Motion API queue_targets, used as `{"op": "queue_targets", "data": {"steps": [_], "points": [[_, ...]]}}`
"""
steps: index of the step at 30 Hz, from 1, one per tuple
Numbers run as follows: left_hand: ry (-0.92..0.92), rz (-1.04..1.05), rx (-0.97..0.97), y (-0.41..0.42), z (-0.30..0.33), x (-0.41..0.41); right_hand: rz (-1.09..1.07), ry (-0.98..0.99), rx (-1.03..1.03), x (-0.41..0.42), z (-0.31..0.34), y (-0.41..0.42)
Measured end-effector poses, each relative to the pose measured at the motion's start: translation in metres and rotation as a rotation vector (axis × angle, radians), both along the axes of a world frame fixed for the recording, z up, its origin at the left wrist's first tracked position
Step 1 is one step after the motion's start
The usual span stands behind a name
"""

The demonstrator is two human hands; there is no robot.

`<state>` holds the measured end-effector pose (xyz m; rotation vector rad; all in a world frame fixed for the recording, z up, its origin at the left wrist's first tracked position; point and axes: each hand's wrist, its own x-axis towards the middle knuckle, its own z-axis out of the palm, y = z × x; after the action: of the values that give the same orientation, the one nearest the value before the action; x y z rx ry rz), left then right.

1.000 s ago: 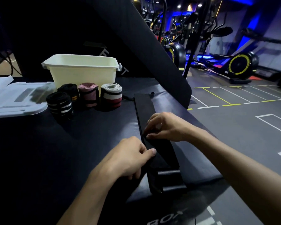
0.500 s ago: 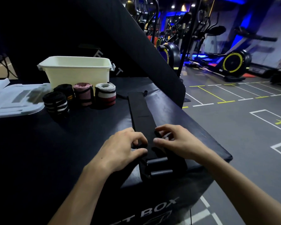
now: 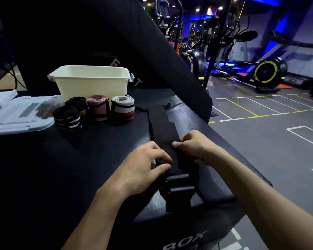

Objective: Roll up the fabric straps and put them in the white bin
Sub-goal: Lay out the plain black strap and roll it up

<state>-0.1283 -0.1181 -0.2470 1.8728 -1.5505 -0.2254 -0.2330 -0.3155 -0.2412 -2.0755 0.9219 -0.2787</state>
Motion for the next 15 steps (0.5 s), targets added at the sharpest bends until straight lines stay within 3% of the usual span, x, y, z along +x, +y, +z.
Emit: {"op": "queue_targets", "data": {"steps": [9, 15], "points": [[0.043, -0.051, 0.032, 0.003, -0.003, 0.008, -0.089, -0.257, -0.112, -0.006, -0.011, 0.006], [-0.005, -0.061, -0.002, 0.006, -0.001, 0.0, -0.013, -0.333, -0.409, -0.071, -0.01, 0.06]]}}
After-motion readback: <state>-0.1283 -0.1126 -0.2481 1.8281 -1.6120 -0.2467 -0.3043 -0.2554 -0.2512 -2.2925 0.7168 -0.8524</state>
